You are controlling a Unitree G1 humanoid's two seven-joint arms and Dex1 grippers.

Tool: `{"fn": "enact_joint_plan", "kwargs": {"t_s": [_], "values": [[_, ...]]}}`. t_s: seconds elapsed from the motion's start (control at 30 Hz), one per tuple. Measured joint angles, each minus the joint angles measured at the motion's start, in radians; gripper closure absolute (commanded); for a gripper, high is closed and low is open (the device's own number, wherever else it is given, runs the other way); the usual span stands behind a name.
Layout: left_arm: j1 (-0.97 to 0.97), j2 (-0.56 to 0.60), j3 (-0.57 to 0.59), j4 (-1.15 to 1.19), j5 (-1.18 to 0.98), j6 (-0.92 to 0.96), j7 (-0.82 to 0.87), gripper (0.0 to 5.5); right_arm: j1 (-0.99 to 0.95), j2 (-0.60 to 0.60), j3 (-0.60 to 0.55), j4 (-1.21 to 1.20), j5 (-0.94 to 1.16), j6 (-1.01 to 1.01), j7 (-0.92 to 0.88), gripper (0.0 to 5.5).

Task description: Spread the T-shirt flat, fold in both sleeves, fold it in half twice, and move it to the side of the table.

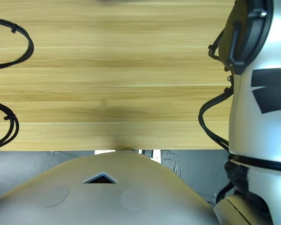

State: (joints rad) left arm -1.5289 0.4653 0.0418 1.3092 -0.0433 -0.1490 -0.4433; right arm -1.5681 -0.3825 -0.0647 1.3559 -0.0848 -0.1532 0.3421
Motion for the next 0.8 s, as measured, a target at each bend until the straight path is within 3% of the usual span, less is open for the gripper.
{"fn": "enact_joint_plan", "kwargs": {"t_s": [0.17,0.27,0.43,0.57,0.67,0.8], "values": [[-0.007,-0.006,0.002,0.025,0.048,-0.003,0.001,5.49,0.051,-0.005,0.021,0.006,-0.061,0.014,0.094,5.50],[0.071,-0.053,-0.026,0.021,0.082,-0.029,-0.083,5.49,0.224,-0.029,0.058,0.013,-0.116,0.007,0.196,5.50],[0.524,-0.105,-0.180,-0.077,0.163,-0.110,-0.370,5.49,0.553,-0.079,0.064,0.010,-0.117,-0.142,0.419,5.50],[0.996,-0.045,-0.233,-0.481,0.122,-0.004,-0.581,5.49,0.806,-0.082,0.029,0.005,-0.067,-0.252,0.625,5.50],[1.180,0.022,-0.226,-0.791,0.064,0.128,-0.658,5.49,0.892,-0.086,0.025,-0.007,-0.032,-0.299,0.773,5.50],[1.463,0.158,-0.250,-1.261,0.007,0.291,-0.763,5.49,1.062,-0.158,0.050,-0.167,0.062,-0.390,1.105,5.50]]}}
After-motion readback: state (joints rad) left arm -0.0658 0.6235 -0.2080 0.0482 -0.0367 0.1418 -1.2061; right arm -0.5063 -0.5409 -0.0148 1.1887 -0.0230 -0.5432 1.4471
